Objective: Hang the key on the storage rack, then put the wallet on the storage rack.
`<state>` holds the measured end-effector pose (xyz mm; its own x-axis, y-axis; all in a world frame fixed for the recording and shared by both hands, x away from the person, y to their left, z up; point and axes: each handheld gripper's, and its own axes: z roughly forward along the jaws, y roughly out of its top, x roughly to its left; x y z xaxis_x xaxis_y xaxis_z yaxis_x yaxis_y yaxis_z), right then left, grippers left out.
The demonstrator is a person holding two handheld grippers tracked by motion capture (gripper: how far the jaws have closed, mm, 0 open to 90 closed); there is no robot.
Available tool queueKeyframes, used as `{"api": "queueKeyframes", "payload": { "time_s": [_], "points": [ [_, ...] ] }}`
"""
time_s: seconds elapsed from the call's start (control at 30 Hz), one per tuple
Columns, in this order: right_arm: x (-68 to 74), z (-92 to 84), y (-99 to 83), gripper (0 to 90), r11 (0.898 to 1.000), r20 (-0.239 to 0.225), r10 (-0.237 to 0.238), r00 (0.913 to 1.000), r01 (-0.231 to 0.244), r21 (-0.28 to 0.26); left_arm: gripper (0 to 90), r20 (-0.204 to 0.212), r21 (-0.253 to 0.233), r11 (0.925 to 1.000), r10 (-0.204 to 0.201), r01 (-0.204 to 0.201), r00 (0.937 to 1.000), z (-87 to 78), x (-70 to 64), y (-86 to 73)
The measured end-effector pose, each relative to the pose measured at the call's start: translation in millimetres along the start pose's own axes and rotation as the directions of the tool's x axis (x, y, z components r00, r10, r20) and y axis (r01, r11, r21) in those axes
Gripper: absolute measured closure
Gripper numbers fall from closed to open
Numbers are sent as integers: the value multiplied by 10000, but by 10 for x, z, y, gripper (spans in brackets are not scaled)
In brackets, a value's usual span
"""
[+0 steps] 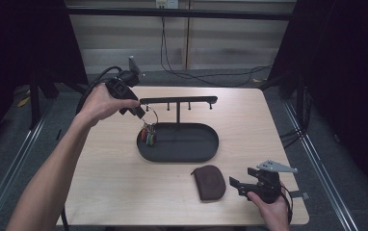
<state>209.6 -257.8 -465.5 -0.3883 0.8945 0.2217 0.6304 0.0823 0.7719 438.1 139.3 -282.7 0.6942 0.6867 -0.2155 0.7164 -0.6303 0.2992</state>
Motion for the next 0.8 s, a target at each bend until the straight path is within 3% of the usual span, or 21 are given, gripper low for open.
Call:
{"api": "queueKeyframes", "payload": {
  "time_s": [0.07,0.2,0.33,0.5,0.57,0.67,0.8],
  "points": [
    [0,-2,-2,150,10000,5,-8,10000,8,-8,651,250,-287,9996,19,-11,9997,-15,9,-51],
    [-4,2,1,150,10000,42,50,10000,-50,17,615,351,-503,9987,135,-117,9993,23,24,-164],
    [-3,14,4,150,10000,27,12,10000,-12,59,583,153,-691,9975,156,-145,9998,64,52,-266],
    [-10,10,3,150,10000,59,81,10000,-81,40,531,437,-1469,9889,272,-205,9987,86,39,-420],
    [-12,5,3,151,9999,78,101,9999,-101,29,485,633,-1475,9890,163,-68,9979,132,33,-482],
    [-2,1,3,152,10000,72,66,10000,-66,28,467,591,-1517,9884,148,-57,9981,201,32,-569],
    [4,-6,-2,152,10000,62,22,10000,-22,21,429,657,-1955,9806,-14,143,9978,262,33,-689]
  ]
}}
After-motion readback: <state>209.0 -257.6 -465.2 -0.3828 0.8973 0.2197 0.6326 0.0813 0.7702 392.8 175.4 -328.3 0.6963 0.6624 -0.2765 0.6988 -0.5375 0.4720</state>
